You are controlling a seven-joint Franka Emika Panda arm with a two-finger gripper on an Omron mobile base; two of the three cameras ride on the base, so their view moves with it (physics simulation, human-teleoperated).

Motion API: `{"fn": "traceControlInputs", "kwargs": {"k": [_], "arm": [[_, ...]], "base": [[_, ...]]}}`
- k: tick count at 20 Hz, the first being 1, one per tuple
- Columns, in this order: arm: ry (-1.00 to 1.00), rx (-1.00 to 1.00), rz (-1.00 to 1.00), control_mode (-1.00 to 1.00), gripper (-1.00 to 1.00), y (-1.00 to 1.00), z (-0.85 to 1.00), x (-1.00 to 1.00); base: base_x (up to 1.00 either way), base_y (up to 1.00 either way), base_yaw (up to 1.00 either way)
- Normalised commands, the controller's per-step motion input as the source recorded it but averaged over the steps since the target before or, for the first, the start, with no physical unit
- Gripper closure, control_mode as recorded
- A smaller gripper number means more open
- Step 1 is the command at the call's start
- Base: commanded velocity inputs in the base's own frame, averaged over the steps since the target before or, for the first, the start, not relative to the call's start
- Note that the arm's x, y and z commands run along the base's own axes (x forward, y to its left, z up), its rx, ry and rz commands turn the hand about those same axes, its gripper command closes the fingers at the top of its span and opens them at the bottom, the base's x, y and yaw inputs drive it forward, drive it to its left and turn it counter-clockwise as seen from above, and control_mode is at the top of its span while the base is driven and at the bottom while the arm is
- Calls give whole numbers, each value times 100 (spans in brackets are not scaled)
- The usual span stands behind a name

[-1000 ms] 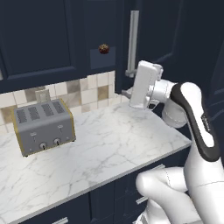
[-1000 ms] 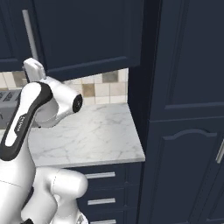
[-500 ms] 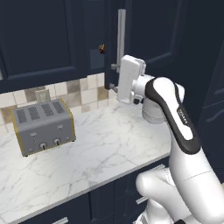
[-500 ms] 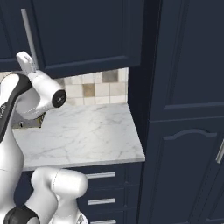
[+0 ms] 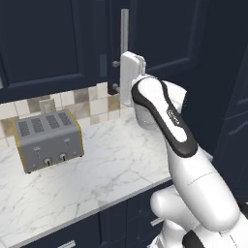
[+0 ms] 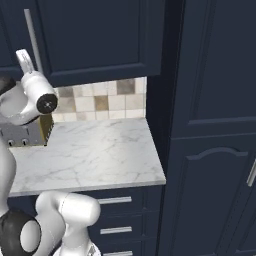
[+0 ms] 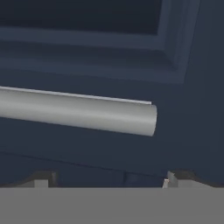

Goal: Pick the candle and candle from the dining table and place them in the open cabinet. Close the cabinet after placing the objects.

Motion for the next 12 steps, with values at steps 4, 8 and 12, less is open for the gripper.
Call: {"fn": "traceControlInputs", "kwargs": {"k": [4,8,12], "arm": [[0,0,-14,-100,-100,0,9,34],[0,0,-15,-100,-100,0,1,33],[0,0,-16,-100,-100,4,0,36]], "base": [[0,0,0],[0,0,0],[0,0,0]]}}
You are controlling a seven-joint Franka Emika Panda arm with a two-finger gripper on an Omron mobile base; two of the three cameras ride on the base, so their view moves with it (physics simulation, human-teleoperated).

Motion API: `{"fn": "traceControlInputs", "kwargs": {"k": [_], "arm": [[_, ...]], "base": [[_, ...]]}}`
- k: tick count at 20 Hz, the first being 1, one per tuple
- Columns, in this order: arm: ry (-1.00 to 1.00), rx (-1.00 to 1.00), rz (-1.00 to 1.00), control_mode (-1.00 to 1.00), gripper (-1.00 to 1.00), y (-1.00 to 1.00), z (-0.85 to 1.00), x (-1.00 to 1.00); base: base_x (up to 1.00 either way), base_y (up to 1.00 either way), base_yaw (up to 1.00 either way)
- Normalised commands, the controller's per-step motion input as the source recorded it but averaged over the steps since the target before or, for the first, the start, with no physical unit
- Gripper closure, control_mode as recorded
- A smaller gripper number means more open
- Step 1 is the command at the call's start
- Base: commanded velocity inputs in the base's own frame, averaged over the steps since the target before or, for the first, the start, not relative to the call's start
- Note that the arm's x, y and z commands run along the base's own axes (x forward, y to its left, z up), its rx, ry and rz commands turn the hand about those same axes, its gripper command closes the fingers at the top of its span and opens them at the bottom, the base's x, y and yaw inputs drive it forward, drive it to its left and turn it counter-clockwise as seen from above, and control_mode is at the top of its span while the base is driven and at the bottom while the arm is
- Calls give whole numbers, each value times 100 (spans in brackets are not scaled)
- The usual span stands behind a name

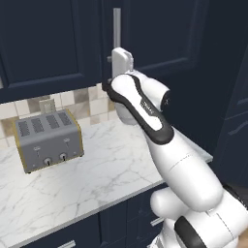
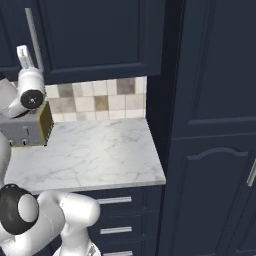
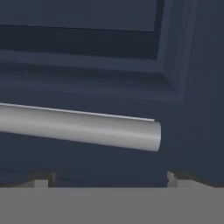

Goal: Pick the candle and candle from the dining table and place them in the open cabinet. Close the cabinet after placing the objects.

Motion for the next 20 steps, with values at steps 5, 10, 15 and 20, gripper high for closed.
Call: {"fn": "traceControlInputs", "kwargs": {"k": [5,10,15,20], "arm": [[0,0,-14,-100,-100,7,0,45],[0,0,-11,-100,-100,9,0,50],[0,0,-6,-100,-100,4,0,47],[0,0,-4,-100,-100,1,0,49]], "base": [[0,0,0],[0,0,0],[0,0,0],[0,0,0]]}}
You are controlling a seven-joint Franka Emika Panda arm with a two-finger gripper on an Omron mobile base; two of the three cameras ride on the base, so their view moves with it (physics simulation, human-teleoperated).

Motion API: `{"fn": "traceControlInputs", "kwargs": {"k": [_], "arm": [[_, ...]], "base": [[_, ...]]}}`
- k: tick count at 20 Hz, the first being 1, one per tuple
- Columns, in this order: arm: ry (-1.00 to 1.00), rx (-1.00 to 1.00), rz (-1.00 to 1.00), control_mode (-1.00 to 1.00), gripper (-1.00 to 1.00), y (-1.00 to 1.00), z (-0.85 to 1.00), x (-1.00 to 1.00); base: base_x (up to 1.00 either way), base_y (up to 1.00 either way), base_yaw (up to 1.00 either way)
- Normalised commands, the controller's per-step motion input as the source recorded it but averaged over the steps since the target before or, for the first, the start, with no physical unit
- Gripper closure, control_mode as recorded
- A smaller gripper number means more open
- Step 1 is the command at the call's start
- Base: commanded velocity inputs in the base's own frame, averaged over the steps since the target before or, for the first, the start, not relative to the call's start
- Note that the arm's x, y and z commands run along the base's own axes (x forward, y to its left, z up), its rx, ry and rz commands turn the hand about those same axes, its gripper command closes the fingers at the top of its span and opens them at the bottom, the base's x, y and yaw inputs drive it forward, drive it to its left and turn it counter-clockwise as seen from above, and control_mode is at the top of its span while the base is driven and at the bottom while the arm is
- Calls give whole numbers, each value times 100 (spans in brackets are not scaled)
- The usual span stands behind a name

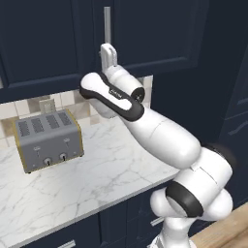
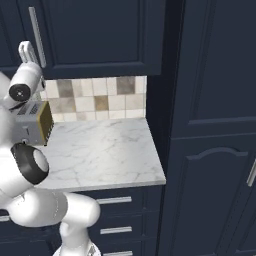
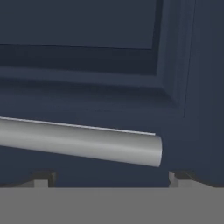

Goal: Pick the candle and candle from the dining table and place them in the open cabinet. Close the cabinet after placing the objects.

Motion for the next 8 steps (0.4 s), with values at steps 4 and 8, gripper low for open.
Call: {"fn": "traceControlInputs", "kwargs": {"k": [4,8], "arm": [[1,0,-1,-100,-100,1,0,40],[0,0,0,-100,-100,0,0,22]], "base": [[0,0,0],[0,0,0]]}}
